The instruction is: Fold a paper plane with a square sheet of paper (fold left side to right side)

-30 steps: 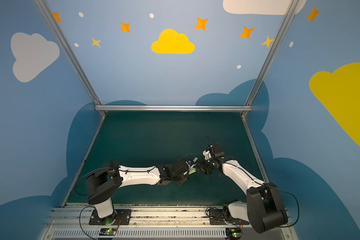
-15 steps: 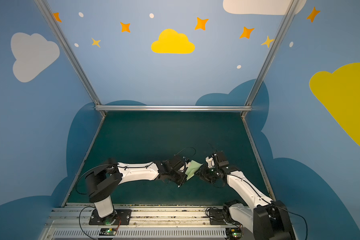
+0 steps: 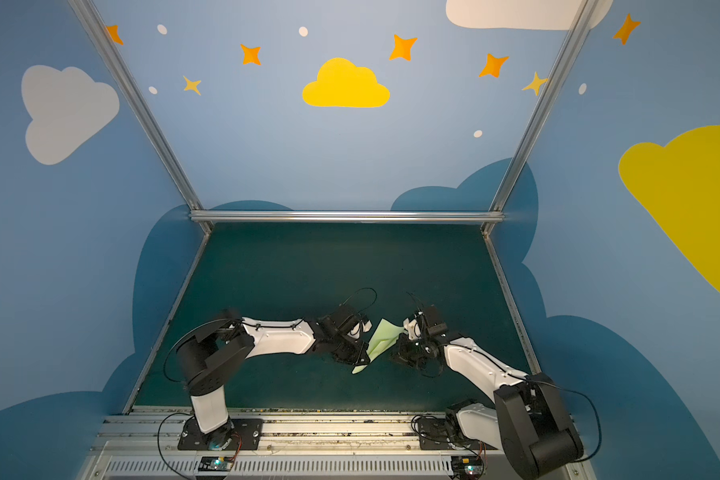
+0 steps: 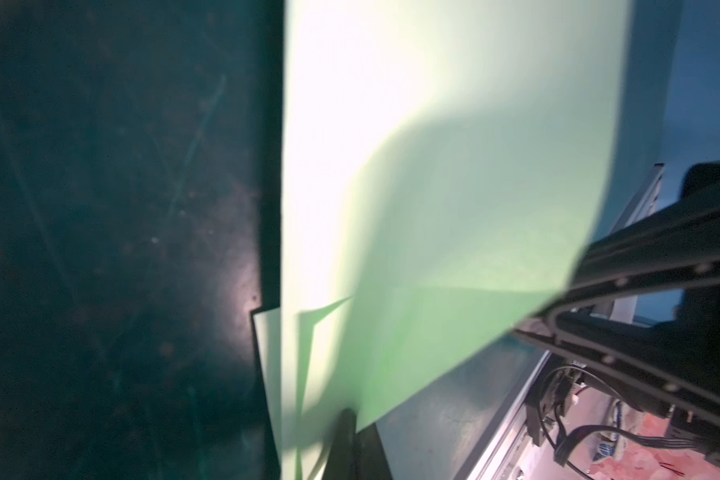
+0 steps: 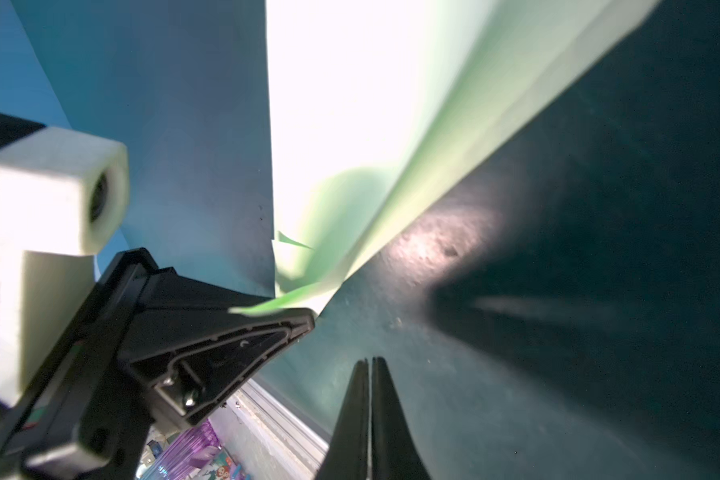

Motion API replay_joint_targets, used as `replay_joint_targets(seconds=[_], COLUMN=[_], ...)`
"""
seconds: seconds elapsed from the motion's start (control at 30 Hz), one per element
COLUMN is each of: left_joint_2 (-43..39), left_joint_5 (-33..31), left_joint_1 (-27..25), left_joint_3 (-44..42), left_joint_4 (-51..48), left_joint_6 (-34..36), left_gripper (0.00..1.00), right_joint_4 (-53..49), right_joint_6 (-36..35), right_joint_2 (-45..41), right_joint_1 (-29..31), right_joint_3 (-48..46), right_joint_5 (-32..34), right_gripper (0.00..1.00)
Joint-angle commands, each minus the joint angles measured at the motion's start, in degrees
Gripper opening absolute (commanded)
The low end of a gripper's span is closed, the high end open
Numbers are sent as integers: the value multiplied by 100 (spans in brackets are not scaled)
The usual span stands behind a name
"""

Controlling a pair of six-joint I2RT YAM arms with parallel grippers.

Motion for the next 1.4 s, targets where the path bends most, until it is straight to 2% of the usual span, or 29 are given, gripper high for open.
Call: replay_joint_targets(seconds=[0.0, 0.27, 0.73, 1.1, 1.37], left_joint_2=[74, -217, -101, -46, -28], left_joint_5=[159, 10, 534, 603, 550], left_joint_1=[32, 62, 142, 177, 205], left_joint_3=[-89, -42, -257, -230, -281], left_joint_4=[87, -27, 850, 773, 688], left_joint_6=[-66, 4, -1009, -946, -789], left_gripper=[3, 3, 3, 4, 4], right_joint_4=[231, 338, 485, 812, 696], right_joint_6=[-14, 53, 154, 229, 225], right_joint_2=[205, 468, 699, 1246, 1058], right_joint_1=[147, 318, 512, 548, 560], right_joint_3=[270, 478, 592, 735, 738], right_joint_5=[82, 131, 166, 145, 262], right_gripper=[0, 0, 0, 0, 0])
